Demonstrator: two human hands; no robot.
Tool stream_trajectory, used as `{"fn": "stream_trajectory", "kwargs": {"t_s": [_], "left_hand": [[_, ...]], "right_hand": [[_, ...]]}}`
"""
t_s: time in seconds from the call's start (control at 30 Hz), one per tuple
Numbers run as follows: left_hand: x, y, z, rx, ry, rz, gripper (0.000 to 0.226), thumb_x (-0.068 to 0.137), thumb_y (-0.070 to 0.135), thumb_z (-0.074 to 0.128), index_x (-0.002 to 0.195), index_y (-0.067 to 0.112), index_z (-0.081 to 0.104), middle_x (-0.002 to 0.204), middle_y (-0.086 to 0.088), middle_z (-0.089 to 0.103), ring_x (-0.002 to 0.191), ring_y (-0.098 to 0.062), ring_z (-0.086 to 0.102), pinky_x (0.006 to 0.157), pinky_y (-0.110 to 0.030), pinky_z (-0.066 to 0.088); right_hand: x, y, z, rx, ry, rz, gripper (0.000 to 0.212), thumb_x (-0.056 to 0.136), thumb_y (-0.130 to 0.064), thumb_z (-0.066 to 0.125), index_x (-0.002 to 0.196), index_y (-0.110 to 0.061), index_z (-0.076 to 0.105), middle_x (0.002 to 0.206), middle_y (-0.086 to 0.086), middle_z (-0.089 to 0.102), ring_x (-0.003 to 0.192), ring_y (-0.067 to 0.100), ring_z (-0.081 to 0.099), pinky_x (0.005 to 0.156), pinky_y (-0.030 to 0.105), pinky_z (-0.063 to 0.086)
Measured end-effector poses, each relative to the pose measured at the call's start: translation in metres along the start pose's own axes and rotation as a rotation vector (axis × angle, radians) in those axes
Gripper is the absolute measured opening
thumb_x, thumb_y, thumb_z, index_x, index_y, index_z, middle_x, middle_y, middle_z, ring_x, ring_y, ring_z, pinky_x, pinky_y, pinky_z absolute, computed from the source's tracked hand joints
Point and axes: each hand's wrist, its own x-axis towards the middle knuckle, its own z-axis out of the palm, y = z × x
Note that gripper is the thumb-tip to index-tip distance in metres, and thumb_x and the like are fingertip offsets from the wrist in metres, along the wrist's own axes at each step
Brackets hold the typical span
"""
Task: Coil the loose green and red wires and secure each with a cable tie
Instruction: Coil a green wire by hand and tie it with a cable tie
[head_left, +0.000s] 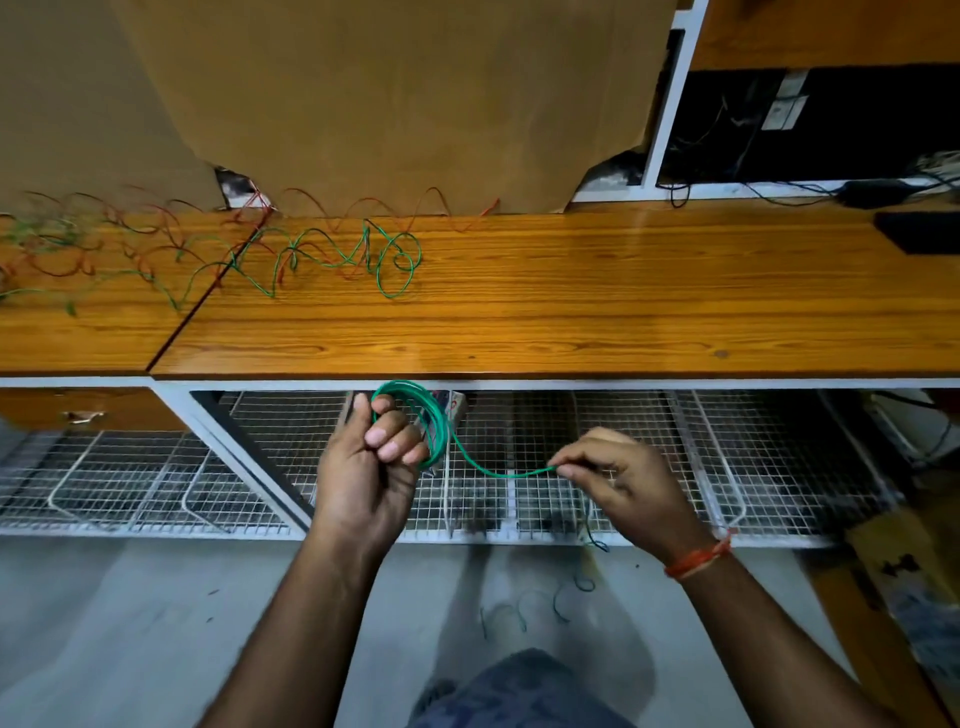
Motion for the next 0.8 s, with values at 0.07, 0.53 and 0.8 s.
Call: {"fn": "stream_trajectory", "kwargs": {"t_s": [0.07,0.53,0.8], "left_hand": [[-0.003,-0.011,0.002,0.206,0.009,0.059,0.033,0.11,0.035,0.033,0.085,0.018,0.046,0.058,0.008,0.037,0.048,-0.006,0.034,0.049,-0.019,0.034],[-0.017,-0.03,0.002,0.859,-0.176,0.261,0.045,0.114,0.025,0.032,0.086,-0.007,0.047,0.055,0.0,0.05,0.047,-0.014,0.04,0.047,-0.024,0.034],[-0.027,-0.027,0.003,0.799,-0.212,0.095,0.042,0.098,0.047,0.042,0.078,0.011,0.054,0.055,0.002,0.031,0.047,-0.011,0.023,0.048,-0.025,0.016]], "right_hand": [[0.005,-0.016,0.005,-0.026,-0.026,-0.114,0.011,0.093,-0.015,0.07,0.098,-0.015,0.079,0.093,-0.01,0.069,0.093,0.005,0.065,0.081,0.018,0.05],[0.042,-0.09,0.019,0.038,-0.065,-0.358,0.016,0.09,-0.009,0.077,0.105,-0.011,0.073,0.093,-0.01,0.066,0.088,0.003,0.062,0.076,0.021,0.048],[0.061,-0.088,0.014,0.142,-0.031,-0.251,0.025,0.087,-0.003,0.077,0.109,-0.012,0.071,0.111,0.001,0.058,0.084,0.016,0.061,0.077,0.025,0.051]]}}
